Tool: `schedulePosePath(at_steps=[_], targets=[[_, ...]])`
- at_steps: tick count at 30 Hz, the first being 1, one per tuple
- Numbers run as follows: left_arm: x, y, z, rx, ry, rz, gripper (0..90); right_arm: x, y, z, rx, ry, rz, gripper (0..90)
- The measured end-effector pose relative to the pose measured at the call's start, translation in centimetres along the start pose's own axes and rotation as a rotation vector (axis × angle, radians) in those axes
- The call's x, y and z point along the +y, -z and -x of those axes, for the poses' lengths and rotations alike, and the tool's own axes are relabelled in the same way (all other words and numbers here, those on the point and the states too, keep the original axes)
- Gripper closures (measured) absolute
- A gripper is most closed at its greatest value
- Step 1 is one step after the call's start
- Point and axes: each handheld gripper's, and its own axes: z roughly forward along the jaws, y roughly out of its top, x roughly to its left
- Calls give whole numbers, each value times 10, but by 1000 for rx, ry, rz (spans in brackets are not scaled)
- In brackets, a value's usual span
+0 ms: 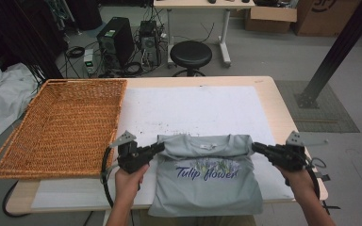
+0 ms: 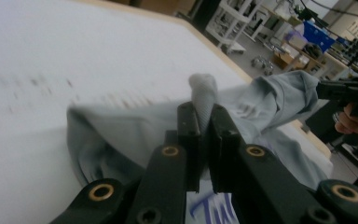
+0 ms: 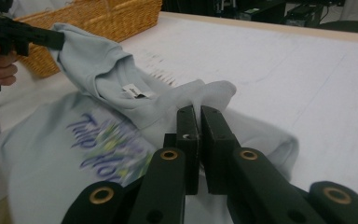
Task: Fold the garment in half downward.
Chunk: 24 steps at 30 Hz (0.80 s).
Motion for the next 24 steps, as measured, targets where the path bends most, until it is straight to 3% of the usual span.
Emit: schedulePosePath(at_steps=[5,10,17,18,19,20,22,24], targets=[[-23,14,13,-14,-20,-23,852,-30,22,-23,20,1,1,868],[-48,30,25,-37,-40,-38,851,-49,43,-39,33,0,15,867],[-73,39,25,-45,-54,-91,831,-80,50,-50,53,33,-109,864],[-74,40,23,-43,-52,-93,787,-83,49,-49,57,28,-114,859],[-73,40,22,-36,-45,-94,657,-85,48,-48,67,19,-111,827],[-70,41,20,-26,-48,-74,609,-85,48,-47,69,13,-101,745],[-61,42,15,-4,-51,-22,498,-78,50,-41,74,-26,-52,643],[-50,38,7,15,-56,10,424,-68,53,-33,39,-33,7,602]])
